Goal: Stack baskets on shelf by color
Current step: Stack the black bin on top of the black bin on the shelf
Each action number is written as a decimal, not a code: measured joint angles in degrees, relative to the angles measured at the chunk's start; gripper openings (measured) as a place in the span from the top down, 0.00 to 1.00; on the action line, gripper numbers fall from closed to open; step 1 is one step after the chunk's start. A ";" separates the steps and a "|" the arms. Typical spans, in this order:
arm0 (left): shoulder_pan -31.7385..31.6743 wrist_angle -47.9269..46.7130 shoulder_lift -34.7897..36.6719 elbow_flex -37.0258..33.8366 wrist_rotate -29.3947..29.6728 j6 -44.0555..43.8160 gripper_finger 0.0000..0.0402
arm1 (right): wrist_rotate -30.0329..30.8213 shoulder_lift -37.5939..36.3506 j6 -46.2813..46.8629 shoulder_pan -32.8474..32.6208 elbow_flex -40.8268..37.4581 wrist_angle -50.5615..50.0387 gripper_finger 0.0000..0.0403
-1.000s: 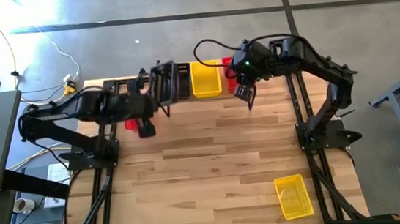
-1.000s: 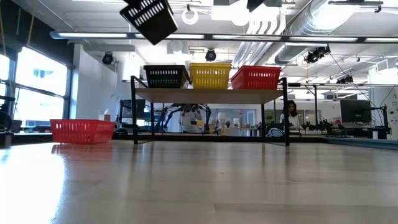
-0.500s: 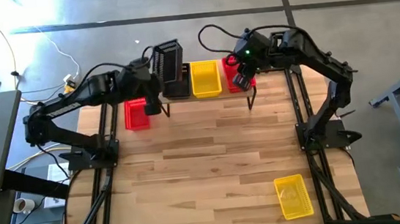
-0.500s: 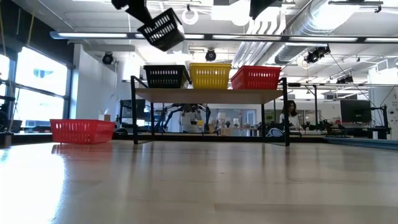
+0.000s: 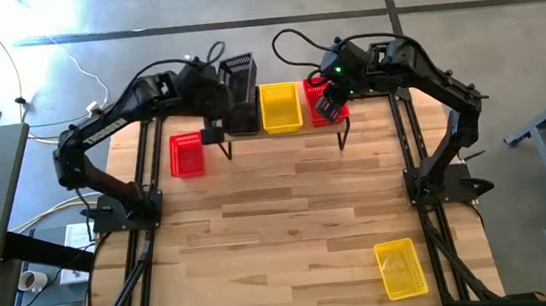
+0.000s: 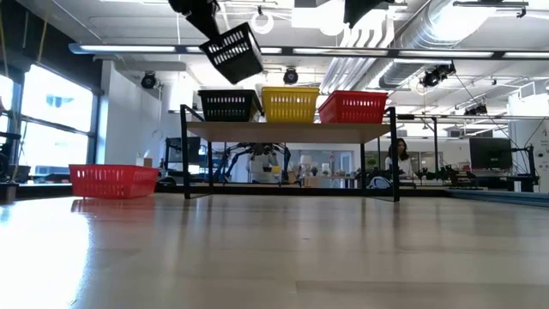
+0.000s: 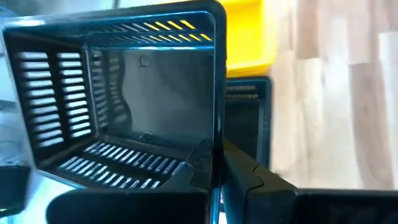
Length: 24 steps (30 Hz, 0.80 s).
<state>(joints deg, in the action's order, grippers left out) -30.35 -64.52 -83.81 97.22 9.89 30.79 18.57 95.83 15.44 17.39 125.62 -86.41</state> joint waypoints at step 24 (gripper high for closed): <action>1.49 -4.97 -6.89 -0.01 -0.01 -4.76 1.00 | 0.19 0.01 0.10 0.00 -0.02 0.01 0.76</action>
<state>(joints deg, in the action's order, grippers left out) -28.86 -69.49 -90.69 97.21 9.88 26.03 18.76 95.84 15.54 17.39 125.60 -86.40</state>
